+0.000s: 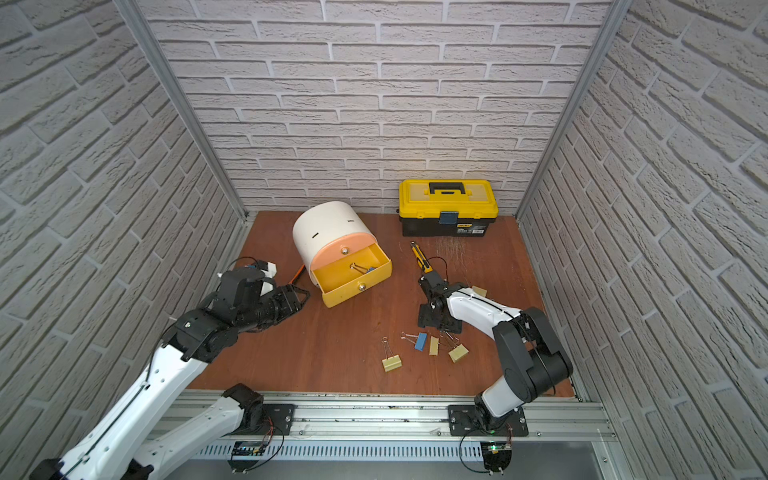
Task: Put the binder clips in the drawer according to color
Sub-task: Move the binder clip to the center of the board.
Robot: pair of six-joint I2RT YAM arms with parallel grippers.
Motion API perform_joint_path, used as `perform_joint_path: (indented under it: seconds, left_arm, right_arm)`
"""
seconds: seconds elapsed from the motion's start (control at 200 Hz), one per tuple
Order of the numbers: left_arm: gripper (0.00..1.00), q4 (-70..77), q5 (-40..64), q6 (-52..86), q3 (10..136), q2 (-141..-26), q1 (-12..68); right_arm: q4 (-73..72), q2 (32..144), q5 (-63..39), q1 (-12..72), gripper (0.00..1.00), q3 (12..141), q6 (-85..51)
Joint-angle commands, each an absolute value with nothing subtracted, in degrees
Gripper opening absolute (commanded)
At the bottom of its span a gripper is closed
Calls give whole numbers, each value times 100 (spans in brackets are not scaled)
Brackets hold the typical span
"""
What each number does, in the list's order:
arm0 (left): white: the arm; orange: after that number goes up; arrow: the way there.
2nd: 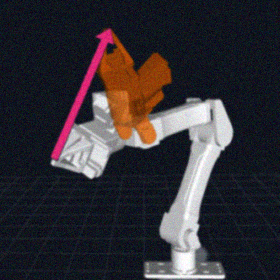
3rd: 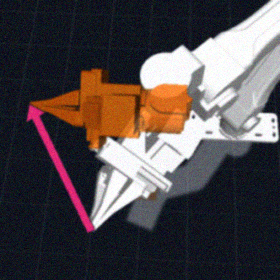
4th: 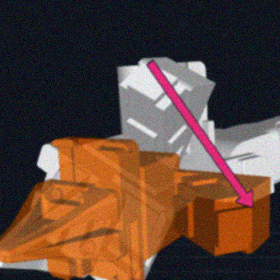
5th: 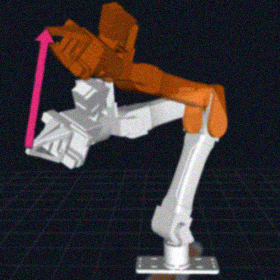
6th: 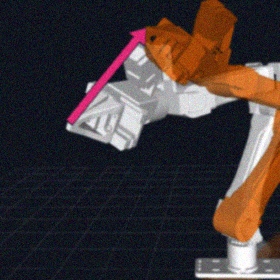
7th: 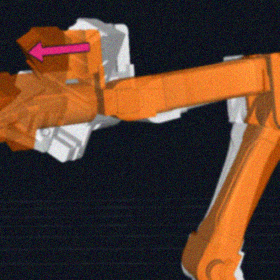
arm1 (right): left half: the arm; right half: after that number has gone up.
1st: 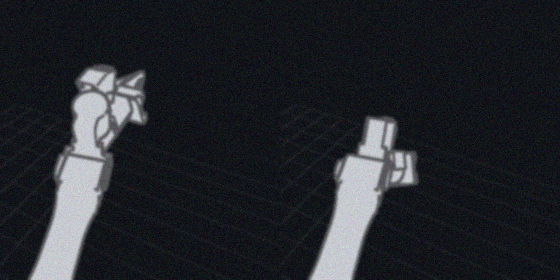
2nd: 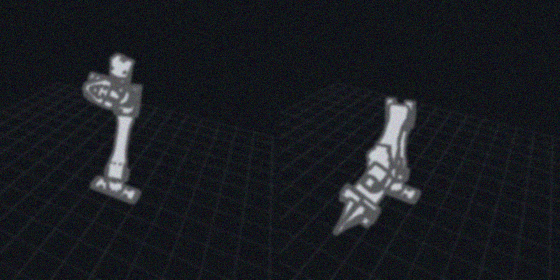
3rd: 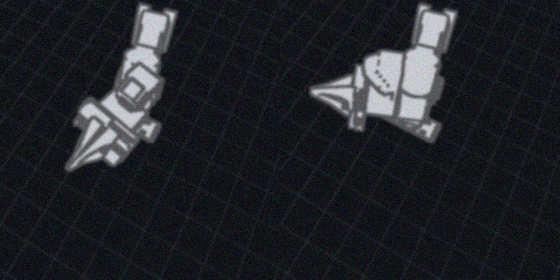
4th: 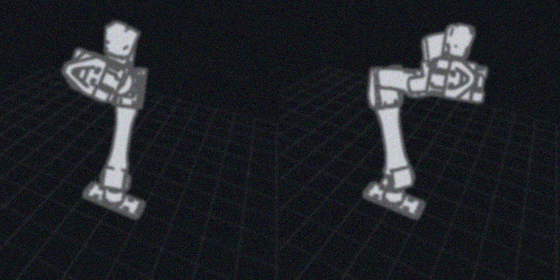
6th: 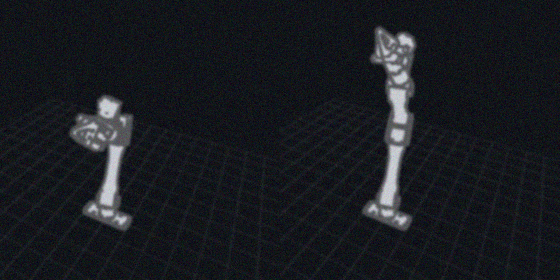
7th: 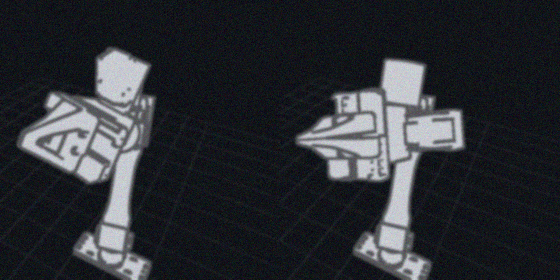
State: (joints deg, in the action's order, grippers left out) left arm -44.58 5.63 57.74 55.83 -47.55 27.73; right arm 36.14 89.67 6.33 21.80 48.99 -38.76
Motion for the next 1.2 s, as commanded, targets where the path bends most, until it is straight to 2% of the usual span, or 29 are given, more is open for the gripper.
perform_joint_path:
  seconds: [0.0,0.36,0.76,0.88,1.03,1.195]
  left_arm:
    - [55,-4416,487,5810,5521,-4685,2797]
    - [55,-4504,432,5810,5581,-4703,2799]
    - [55,-4506,372,5853,5601,-4719,2797]
    - [55,-4486,353,5885,5581,-4695,2795]
    - [55,-4475,331,5932,5559,-4659,2795]
    - [55,-4481,330,5959,5546,-4649,2807]
  right_arm:
    - [3182,9141,221,2159,86,4788,-4088]
    - [2691,9630,-427,2246,86,5191,-4342]
    - [2992,10398,-817,2571,83,6223,-3964]
    - [3111,10447,-720,2647,76,6185,-3824]
    - [3085,10311,-557,2671,60,5876,-3802]
    - [3103,10225,-431,2667,49,5573,-3670]
